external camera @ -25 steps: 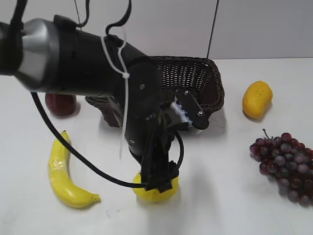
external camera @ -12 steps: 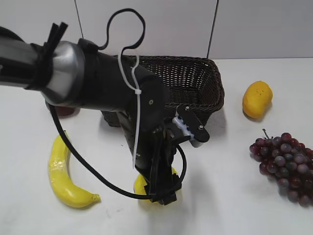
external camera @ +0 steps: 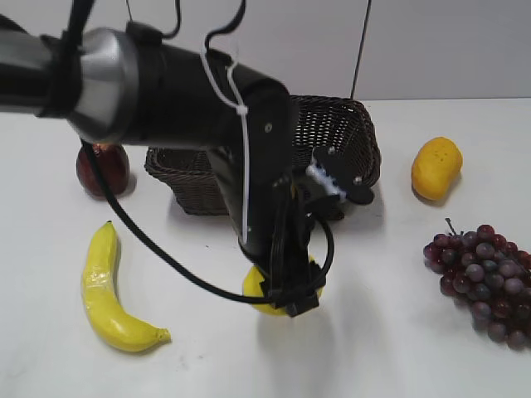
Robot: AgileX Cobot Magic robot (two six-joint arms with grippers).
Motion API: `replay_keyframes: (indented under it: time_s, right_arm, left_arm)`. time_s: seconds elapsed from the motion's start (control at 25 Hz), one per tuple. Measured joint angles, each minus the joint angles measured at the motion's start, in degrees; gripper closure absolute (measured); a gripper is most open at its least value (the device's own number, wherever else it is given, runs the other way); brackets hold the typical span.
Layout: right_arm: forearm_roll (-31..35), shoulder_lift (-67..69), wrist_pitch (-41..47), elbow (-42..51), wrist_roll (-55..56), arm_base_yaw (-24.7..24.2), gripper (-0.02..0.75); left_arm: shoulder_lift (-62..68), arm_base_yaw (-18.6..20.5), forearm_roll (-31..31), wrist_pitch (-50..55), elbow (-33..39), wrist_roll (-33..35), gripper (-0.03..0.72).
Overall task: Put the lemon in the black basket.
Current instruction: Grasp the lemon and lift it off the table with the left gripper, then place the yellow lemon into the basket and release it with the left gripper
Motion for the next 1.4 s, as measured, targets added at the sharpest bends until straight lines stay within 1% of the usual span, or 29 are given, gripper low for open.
replay_keyframes:
  time_s: [0.12,0.28,0.4,0.52,0.68,0.76,0.92,1.08,1.32,1.36,1.4]
  right_arm:
    - [0.0,0.0,0.0,0.0,0.0,0.0,0.167]
    - [0.0,0.0,0.0,0.0,0.0,0.0,0.167]
    - [0.0,0.0,0.0,0.0,0.0,0.0,0.167]
    - [0.0,0.0,0.0,0.0,0.0,0.0,0.167]
    - [0.0,0.0,0.0,0.0,0.0,0.0,0.167]
    - [0.0,0.0,0.0,0.0,0.0,0.0,0.167]
    - [0.0,0.0,0.0,0.0,0.0,0.0,0.167]
    - [0.0,0.0,0.0,0.0,0.0,0.0,0.167]
    - [0.0,0.0,0.0,0.0,0.0,0.0,0.167]
    - [0.0,0.0,0.0,0.0,0.0,0.0,0.167]
    - [0.0,0.0,0.0,0.0,0.0,0.0,0.167]
  left_arm:
    - [-1.7,0.16,0.79,1.28,-4.53,-0.34,0.141]
    - [-2.21,2.25,1.28,3.26,-12.8,-1.45,0.141]
    - [-2.21,5.49,1.47,3.24,-18.94,-2.35,0.141]
    - [-1.64,9.41,1.47,0.37,-24.6,-5.0,0.141]
    - [1.96,14.53,1.68,-1.72,-30.2,-6.57,0.141]
    - [4.63,16.1,1.83,-2.52,-31.17,-6.74,0.141]
    - [9.62,17.37,2.26,-5.07,-31.39,-6.79,0.141]
    - [14.07,17.77,2.26,-7.48,-31.39,-6.79,0.142]
    - [18.25,17.77,2.16,-7.45,-31.39,-6.79,0.142]
    - [18.73,17.77,2.16,-7.33,-31.41,-6.79,0.139]
    - [19.12,17.77,2.16,-7.2,-31.41,-6.79,0.118]
